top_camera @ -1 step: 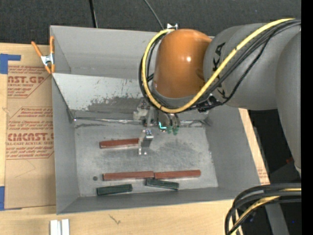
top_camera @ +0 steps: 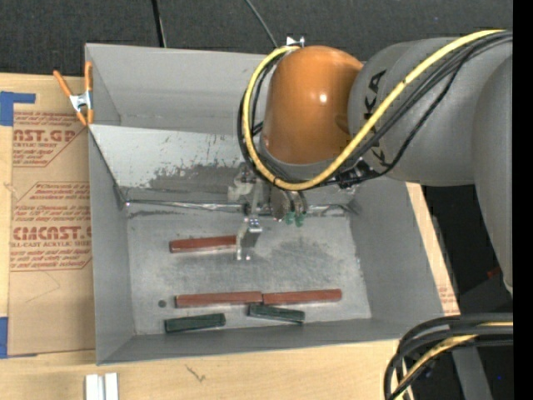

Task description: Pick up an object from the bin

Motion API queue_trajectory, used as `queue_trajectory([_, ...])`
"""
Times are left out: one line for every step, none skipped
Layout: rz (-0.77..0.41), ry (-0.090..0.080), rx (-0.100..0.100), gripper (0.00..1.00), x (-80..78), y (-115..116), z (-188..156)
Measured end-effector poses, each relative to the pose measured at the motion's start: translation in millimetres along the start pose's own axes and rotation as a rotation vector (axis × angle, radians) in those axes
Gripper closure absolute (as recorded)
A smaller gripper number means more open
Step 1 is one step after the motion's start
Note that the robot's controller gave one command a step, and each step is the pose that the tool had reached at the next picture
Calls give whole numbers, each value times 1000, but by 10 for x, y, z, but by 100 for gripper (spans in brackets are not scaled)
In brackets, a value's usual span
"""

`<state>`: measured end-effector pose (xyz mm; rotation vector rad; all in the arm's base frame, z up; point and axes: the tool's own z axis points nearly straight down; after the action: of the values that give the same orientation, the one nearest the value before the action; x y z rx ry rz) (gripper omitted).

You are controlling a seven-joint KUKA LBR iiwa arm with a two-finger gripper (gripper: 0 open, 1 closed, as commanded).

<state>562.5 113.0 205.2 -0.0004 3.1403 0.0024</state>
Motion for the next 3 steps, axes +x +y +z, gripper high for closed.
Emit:
queue_trajectory([64, -4, -1, 0, -137, 107, 841])
queue_trajectory([102, 3, 0, 0, -177, 128, 934])
queue_trajectory([196, 0, 0, 0, -123, 155, 791])
